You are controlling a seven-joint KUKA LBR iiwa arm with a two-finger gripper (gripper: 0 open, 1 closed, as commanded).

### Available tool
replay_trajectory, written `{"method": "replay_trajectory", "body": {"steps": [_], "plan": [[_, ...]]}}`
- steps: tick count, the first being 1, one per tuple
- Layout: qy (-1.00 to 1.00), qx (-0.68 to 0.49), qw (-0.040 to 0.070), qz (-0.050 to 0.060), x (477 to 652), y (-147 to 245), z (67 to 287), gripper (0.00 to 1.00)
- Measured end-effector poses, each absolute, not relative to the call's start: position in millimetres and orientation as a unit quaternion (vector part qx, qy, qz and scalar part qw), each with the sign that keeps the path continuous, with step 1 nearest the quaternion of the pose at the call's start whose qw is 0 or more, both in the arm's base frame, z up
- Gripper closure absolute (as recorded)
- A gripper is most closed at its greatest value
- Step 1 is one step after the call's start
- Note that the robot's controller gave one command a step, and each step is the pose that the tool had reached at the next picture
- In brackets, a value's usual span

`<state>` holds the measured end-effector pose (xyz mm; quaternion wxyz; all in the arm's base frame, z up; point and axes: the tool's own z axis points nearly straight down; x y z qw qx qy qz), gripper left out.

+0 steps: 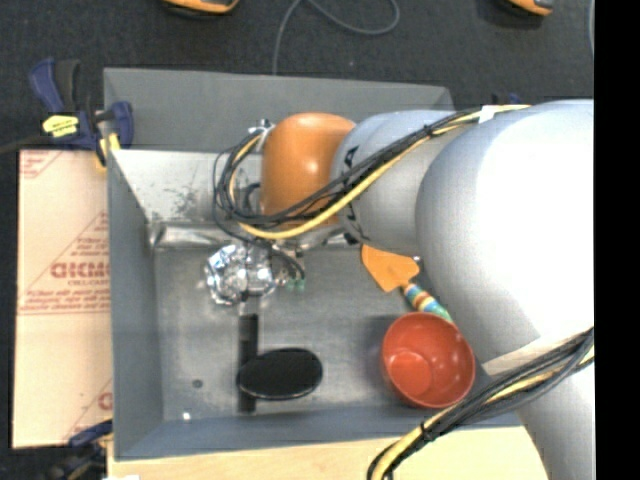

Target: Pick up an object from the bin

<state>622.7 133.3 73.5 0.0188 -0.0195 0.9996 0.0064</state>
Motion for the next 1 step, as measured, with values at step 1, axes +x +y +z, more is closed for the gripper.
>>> {"method": "replay_trajectory", "body": {"steps": [1], "plan": [[1.0, -0.003, 0.02, 0.008, 620.9, 129.3, 73.7, 1.0]]}}
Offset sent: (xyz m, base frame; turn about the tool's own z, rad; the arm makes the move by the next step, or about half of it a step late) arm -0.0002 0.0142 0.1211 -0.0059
